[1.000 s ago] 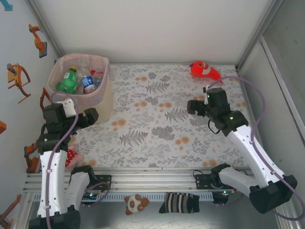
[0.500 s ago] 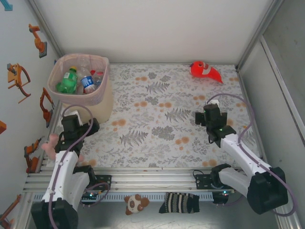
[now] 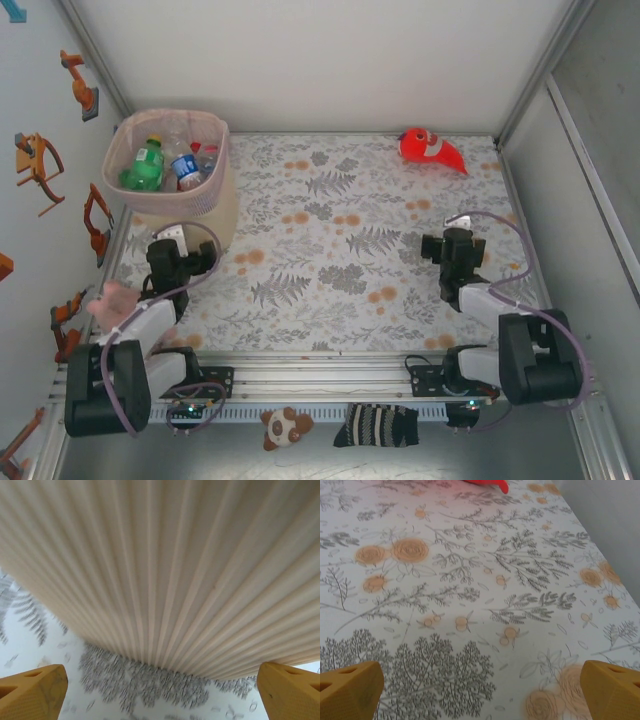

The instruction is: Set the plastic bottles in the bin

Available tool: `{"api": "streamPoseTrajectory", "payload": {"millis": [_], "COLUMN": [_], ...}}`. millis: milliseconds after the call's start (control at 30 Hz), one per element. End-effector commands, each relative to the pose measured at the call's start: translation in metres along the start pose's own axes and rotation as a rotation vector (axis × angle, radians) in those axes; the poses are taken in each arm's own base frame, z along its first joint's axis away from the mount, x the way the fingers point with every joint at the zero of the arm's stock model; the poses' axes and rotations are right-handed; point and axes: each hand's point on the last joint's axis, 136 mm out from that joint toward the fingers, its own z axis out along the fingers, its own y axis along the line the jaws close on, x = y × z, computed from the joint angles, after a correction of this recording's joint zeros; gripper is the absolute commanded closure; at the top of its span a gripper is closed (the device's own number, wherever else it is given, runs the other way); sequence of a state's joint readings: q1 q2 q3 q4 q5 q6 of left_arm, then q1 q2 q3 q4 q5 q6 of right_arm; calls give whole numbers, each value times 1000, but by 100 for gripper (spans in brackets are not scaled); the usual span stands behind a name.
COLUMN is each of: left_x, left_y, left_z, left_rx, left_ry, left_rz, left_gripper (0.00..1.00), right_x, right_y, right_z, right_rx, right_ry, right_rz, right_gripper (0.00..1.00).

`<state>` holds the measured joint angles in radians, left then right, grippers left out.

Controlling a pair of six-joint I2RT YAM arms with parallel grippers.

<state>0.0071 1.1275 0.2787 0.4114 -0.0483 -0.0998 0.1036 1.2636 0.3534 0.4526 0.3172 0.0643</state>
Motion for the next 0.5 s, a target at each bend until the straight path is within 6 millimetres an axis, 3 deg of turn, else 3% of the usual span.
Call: {"api": "streamPoseTrajectory", "payload": {"millis": [0, 100, 233, 467], "left_x": [-48, -54, -52, -45], "left_y": [-21, -32, -42, -47], "left_z": [5, 16, 32, 36], "left_rx": [100, 165, 240, 304], "left_ry": [-204, -236, -180, -179], "left_rz": [80, 102, 100, 102], "left_gripper": [3, 3, 3, 3], "right_x": [-39, -46, -39, -26], "right_y": [4, 5, 0, 0], "right_z": [8, 13, 21, 32], "right_rx": [-60, -97, -122, -154], "right_ry": [-147, -202, -208, -213], "right_rz": [34, 48, 95, 122], "right_gripper": [1, 1, 1, 1]}}
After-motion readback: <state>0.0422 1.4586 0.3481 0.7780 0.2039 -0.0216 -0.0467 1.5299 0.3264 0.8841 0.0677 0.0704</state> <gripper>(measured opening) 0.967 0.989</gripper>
